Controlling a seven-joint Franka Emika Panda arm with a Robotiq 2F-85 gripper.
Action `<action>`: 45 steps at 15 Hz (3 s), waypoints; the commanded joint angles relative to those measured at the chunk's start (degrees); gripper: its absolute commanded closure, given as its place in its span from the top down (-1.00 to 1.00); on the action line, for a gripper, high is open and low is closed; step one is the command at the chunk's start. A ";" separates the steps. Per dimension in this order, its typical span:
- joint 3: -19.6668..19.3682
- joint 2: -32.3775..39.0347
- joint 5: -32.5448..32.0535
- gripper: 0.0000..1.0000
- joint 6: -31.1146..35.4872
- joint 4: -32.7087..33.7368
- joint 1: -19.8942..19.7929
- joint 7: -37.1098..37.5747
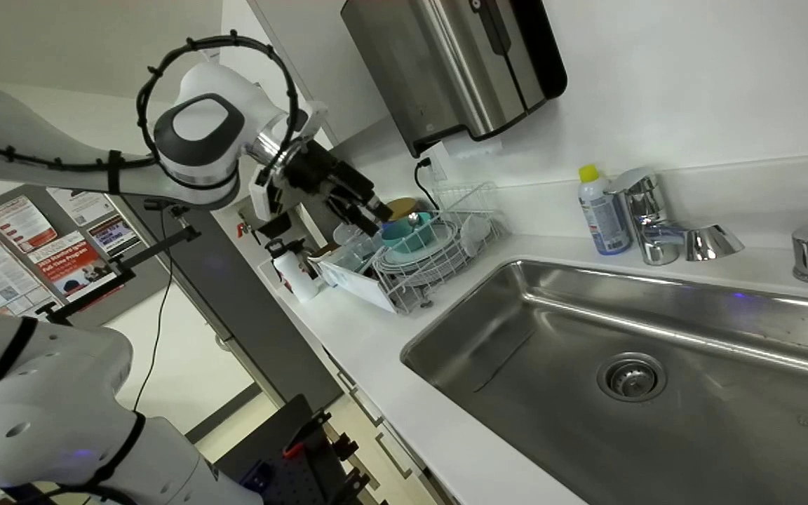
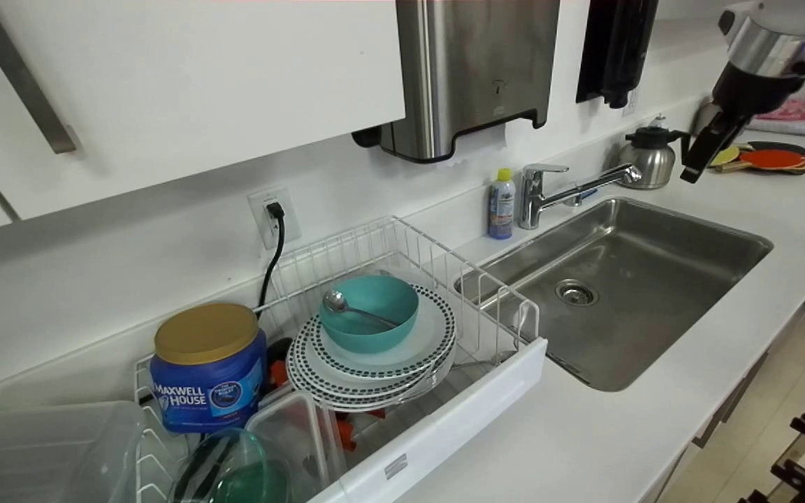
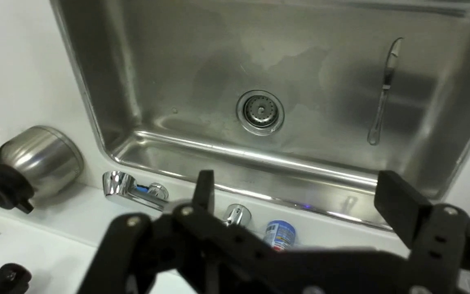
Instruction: Open the tap
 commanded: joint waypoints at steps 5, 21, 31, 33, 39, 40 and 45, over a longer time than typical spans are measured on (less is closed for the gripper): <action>-5.09 9.53 -7.32 1.00 2.33 7.05 -0.54 -4.99; -5.83 26.20 -66.16 1.00 29.75 17.21 -11.61 4.07; -6.27 29.12 -79.22 1.00 28.15 21.48 -11.04 12.65; -5.95 31.17 -88.57 1.00 27.60 24.00 -10.73 18.28; -2.67 38.24 -118.62 1.00 23.43 29.26 -11.90 43.34; -1.97 39.67 -123.11 1.00 22.12 29.61 -12.28 47.73; 2.14 46.81 -126.66 1.00 14.54 32.19 -14.20 53.84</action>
